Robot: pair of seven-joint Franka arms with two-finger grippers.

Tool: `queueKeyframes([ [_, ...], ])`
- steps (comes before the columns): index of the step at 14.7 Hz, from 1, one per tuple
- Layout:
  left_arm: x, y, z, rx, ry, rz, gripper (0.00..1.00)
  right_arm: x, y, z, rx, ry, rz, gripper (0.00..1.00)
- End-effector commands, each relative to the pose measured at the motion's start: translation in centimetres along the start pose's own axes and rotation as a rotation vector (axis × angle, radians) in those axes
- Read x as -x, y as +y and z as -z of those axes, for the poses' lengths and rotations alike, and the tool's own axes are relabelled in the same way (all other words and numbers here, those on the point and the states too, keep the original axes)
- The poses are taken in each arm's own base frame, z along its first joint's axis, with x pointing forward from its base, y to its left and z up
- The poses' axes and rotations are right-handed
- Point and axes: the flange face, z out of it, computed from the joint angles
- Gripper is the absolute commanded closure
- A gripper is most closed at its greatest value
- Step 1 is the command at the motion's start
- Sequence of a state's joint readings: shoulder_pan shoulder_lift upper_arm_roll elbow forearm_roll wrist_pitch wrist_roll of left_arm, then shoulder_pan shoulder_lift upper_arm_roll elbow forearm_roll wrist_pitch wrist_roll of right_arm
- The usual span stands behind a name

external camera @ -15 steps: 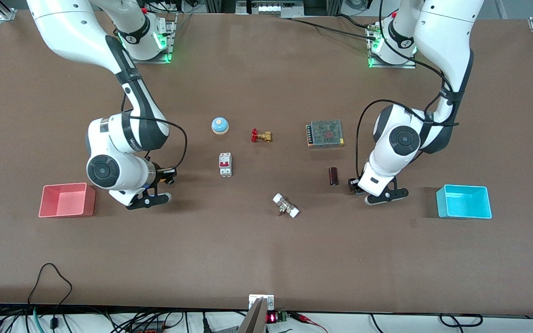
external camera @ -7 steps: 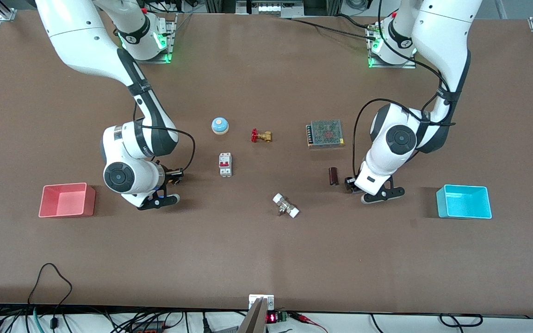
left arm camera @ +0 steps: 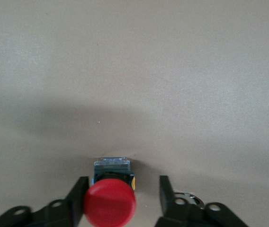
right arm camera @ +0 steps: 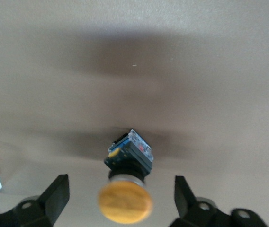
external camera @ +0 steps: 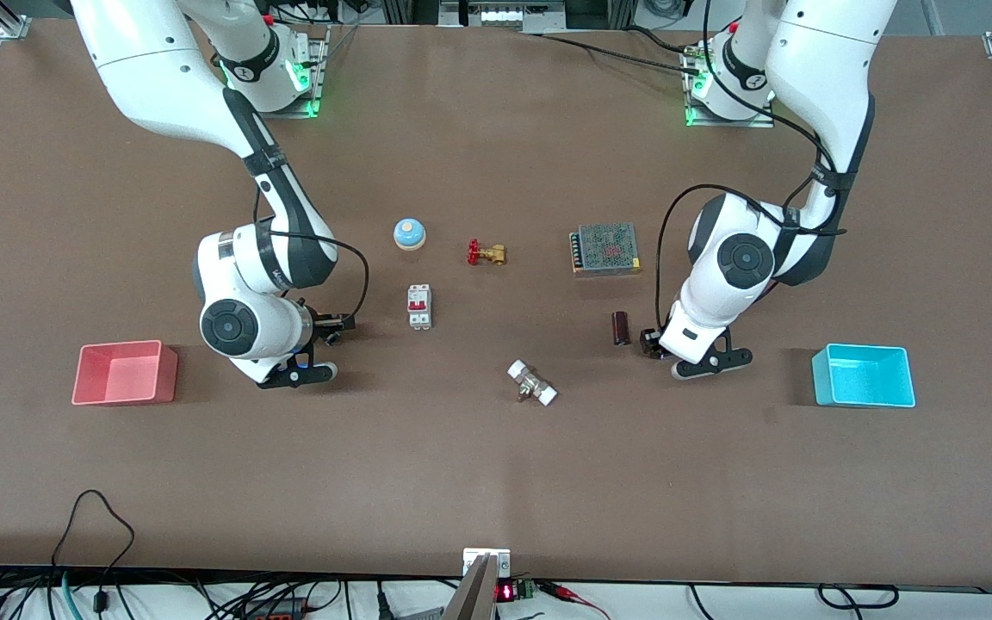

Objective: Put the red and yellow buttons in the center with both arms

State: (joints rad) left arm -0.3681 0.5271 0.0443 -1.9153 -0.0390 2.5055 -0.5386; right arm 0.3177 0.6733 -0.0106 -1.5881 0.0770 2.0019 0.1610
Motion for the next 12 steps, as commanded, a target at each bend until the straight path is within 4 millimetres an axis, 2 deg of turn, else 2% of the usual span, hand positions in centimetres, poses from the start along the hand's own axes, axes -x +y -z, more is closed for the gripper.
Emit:
queueKeyframes([
  [1, -0.1, 0.0, 0.2, 0.014, 0.002, 0.012, 0.00, 0.5, 0.0, 4.7, -0.017, 0.059, -0.101, 0.00],
  [3, -0.5, -0.5, 0.5, 0.014, 0.004, 0.018, 0.00, 1.5, 0.4, 9.4, -0.031, 0.115, -0.205, 0.00],
  [5, -1.0, -0.7, 1.3, 0.019, 0.012, 0.019, 0.00, 2.7, 2.3, 13.9, -0.035, 0.157, -0.233, 0.00],
  [7, -1.9, -2.0, 3.1, 0.023, 0.020, 0.036, 0.00, 3.8, 3.9, 18.3, -0.036, 0.186, -0.251, 0.00],
  [8, -2.3, -2.7, 4.3, 0.016, 0.007, -0.001, 0.00, 4.1, 4.8, 20.0, -0.030, 0.191, -0.255, 0.00],
  [9, -3.5, -4.5, 6.1, 0.013, -0.001, -0.029, 0.00, 4.5, 5.4, 21.3, -0.019, 0.187, -0.238, 0.00],
  [12, -5.8, -8.3, 11.4, -0.008, -0.071, -0.094, 0.00, 5.2, 8.9, 24.1, 0.018, 0.172, -0.199, 0.00],
])
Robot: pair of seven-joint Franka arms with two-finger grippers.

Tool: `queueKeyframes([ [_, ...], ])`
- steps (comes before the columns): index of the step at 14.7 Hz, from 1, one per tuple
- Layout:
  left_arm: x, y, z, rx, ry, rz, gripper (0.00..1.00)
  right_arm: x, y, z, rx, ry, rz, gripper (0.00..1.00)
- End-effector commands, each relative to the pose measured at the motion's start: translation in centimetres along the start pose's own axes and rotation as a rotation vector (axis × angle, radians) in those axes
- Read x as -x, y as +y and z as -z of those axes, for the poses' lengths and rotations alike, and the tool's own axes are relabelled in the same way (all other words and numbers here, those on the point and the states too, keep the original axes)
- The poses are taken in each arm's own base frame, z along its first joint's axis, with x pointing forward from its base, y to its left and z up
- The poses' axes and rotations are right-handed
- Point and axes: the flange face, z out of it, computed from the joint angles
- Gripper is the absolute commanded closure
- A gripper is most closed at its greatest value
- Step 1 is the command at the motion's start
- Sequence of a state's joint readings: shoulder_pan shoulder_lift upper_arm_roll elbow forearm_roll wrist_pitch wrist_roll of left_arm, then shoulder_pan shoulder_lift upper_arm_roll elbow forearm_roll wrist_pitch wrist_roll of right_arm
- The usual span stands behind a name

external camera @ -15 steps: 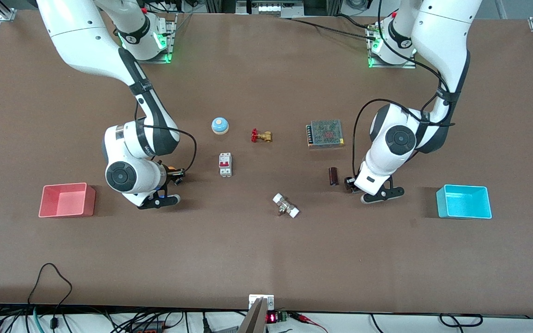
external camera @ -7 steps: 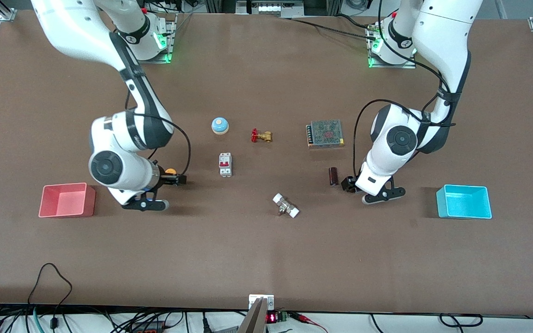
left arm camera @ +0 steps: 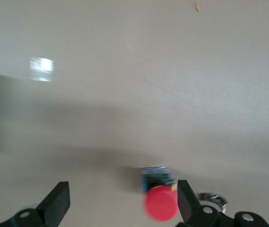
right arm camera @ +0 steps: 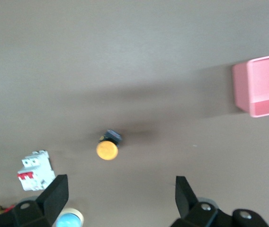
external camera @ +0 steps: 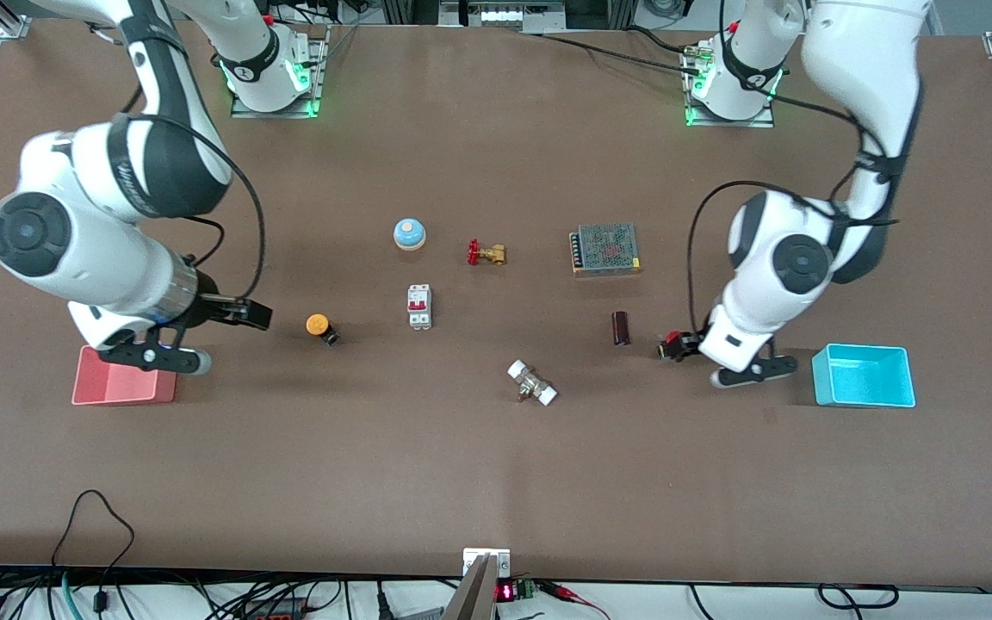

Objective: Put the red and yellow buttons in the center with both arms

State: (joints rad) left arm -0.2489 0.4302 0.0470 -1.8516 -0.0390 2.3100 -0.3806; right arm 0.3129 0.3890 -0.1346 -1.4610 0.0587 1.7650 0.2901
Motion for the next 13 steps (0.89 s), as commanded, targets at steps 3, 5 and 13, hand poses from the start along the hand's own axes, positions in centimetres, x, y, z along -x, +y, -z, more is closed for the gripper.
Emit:
queueKeyframes([
  [3, -3.2, -6.2, 11.4, -0.001, -0.119, -0.096, 0.00, -0.8, 5.7, 3.3, 0.042, -0.014, 0.045, 0.00],
  [5, -4.6, -8.8, 16.6, 0.043, -0.162, -0.131, 0.00, -0.6, 9.0, 6.0, 0.035, 0.020, 0.052, 0.00],
  [13, -0.7, -14.8, 27.3, 0.053, -0.187, -0.169, 0.00, 2.8, 20.7, 12.3, -0.021, 0.052, 0.101, 0.00],
])
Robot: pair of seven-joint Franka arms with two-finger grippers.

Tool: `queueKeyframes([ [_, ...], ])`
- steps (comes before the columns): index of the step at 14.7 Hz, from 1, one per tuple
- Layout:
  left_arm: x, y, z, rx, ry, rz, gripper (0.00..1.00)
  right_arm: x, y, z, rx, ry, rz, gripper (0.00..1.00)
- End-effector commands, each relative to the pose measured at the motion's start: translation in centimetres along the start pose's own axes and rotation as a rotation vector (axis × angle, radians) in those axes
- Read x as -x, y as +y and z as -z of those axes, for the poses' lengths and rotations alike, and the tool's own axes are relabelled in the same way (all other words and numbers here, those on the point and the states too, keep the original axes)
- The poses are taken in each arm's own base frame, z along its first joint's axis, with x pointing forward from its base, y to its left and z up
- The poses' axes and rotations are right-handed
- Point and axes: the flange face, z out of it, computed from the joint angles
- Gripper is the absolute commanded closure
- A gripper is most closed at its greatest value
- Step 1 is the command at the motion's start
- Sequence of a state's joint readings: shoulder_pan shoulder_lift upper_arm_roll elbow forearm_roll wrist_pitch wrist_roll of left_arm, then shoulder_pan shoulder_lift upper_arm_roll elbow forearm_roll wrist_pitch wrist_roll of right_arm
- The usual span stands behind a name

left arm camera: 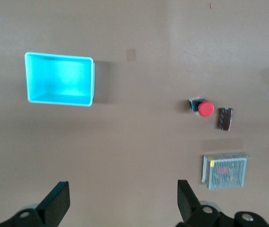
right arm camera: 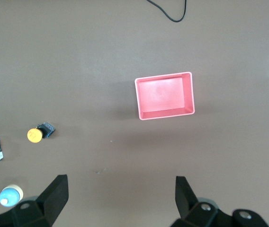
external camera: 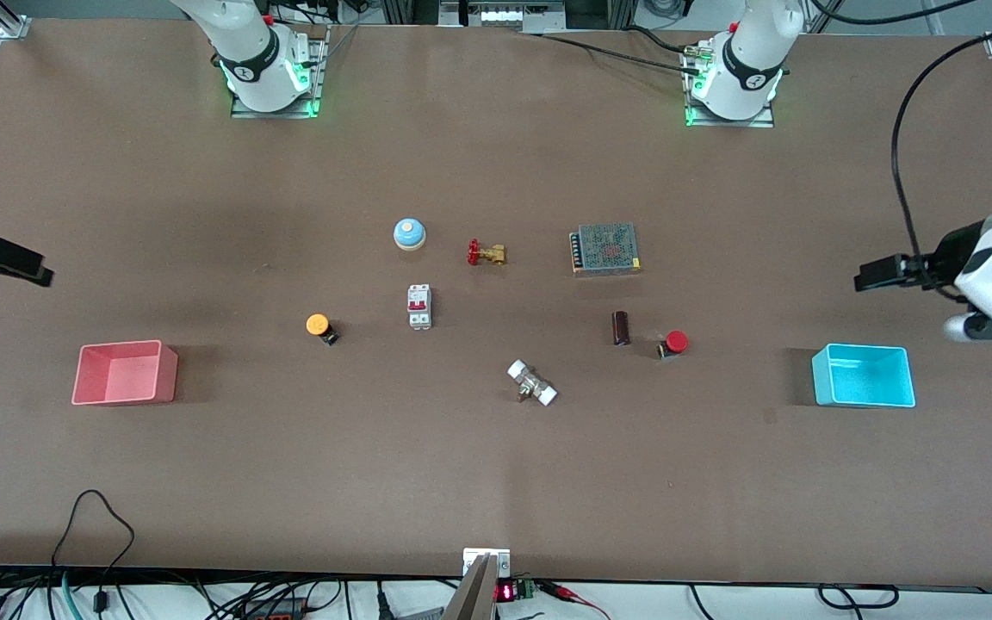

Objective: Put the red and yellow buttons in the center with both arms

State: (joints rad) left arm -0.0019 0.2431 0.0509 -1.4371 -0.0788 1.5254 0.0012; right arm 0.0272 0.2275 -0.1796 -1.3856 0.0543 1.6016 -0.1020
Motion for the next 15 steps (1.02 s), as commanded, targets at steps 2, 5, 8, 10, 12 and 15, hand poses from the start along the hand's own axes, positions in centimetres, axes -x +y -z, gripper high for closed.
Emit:
queueKeyframes([
  [2, 3.3, 0.3, 3.3, 0.014, 0.001, -0.028, 0.00, 1.6, -1.3, -0.1, 0.018, -0.059, 0.015, 0.00],
  [5, 5.2, 0.2, 5.2, 0.010, 0.004, -0.023, 0.00, 3.4, -1.6, 0.4, 0.013, -0.048, -0.023, 0.00],
  [8, 6.3, 0.2, 6.4, 0.009, 0.012, -0.022, 0.00, 3.9, -2.6, 0.6, 0.030, -0.029, 0.005, 0.00],
  [10, 6.5, -0.3, 6.5, 0.009, 0.011, -0.015, 0.00, 4.2, -2.6, 1.2, 0.038, -0.023, 0.013, 0.00],
  [12, 6.7, -1.0, 6.9, 0.013, 0.016, -0.003, 0.00, 4.6, -2.4, 1.3, 0.037, -0.032, 0.010, 0.00],
  [15, 6.7, -0.5, 6.9, 0.019, 0.016, -0.007, 0.00, 4.9, -2.1, 1.2, 0.036, -0.037, 0.007, 0.00],
])
